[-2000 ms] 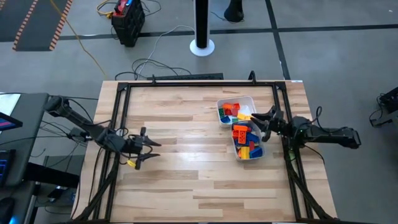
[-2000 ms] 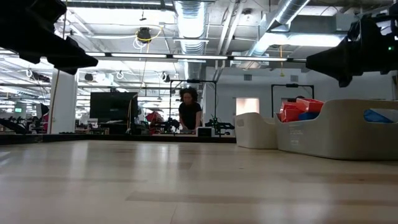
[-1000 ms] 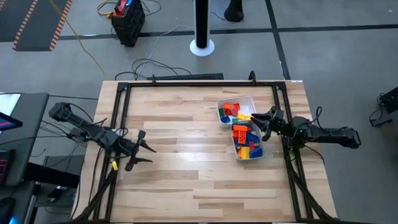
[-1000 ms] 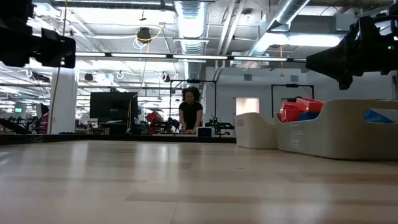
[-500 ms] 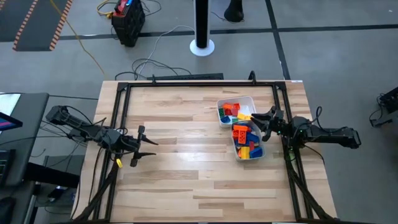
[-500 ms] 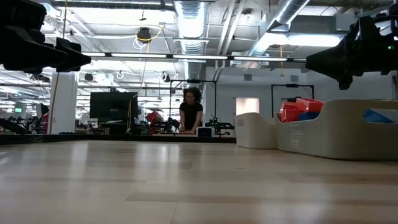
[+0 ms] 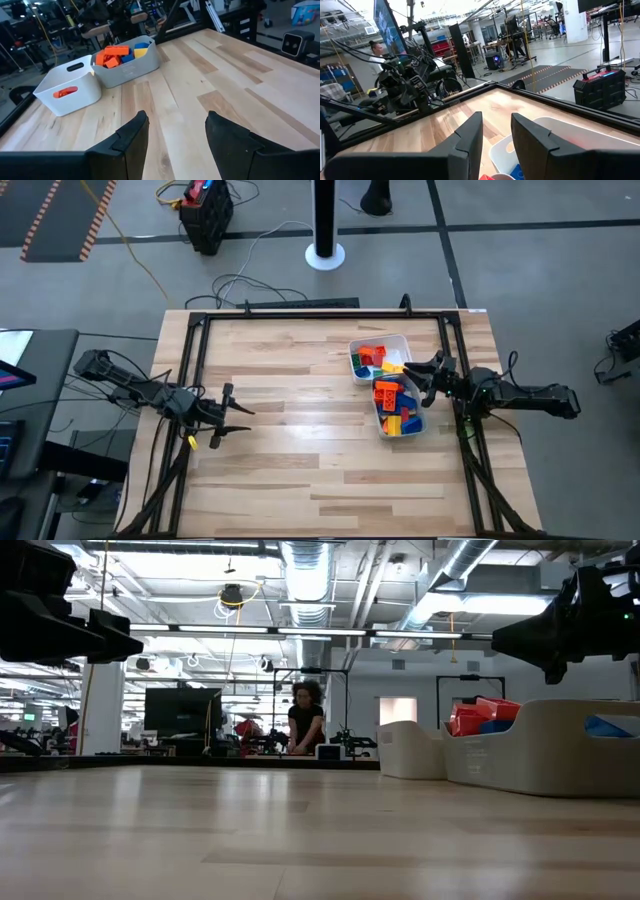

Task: Sort blocks by size
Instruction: Return to Home Position

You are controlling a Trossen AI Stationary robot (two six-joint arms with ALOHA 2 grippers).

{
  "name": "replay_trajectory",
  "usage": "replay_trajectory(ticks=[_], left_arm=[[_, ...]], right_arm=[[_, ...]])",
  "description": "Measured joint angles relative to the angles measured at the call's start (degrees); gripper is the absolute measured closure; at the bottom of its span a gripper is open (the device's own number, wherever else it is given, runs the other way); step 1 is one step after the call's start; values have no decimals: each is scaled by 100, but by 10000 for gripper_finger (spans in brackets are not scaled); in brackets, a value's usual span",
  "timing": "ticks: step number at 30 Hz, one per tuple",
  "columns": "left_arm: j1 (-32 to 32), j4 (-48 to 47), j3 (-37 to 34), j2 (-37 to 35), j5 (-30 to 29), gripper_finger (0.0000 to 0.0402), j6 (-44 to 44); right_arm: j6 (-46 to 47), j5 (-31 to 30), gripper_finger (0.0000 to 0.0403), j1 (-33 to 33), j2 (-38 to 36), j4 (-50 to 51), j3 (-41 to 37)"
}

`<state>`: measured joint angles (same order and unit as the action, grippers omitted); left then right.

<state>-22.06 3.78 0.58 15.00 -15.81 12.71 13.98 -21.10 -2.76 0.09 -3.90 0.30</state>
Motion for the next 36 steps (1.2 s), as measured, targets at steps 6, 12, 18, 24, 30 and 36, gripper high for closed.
replay_trajectory(ticks=[6, 12, 18, 24, 30, 36], left_arm=[[0, -65, 76, -2, 15, 216, -2], [0, -100, 85, -2, 15, 216, -2], [0, -113, 85, -2, 13, 216, -2], [0, -124, 85, -2, 11, 217, -4], [0, -128, 85, -2, 8, 217, -4], [0, -130, 85, -2, 6, 217, -4]], right_arm=[[0, 0, 271, 0, 1, 0, 0], [2, 0, 271, 0, 1, 0, 0], [2, 0, 271, 0, 1, 0, 0], [4, 1, 271, 0, 1, 0, 0], [4, 2, 271, 0, 1, 0, 0], [4, 2, 271, 0, 1, 0, 0]])
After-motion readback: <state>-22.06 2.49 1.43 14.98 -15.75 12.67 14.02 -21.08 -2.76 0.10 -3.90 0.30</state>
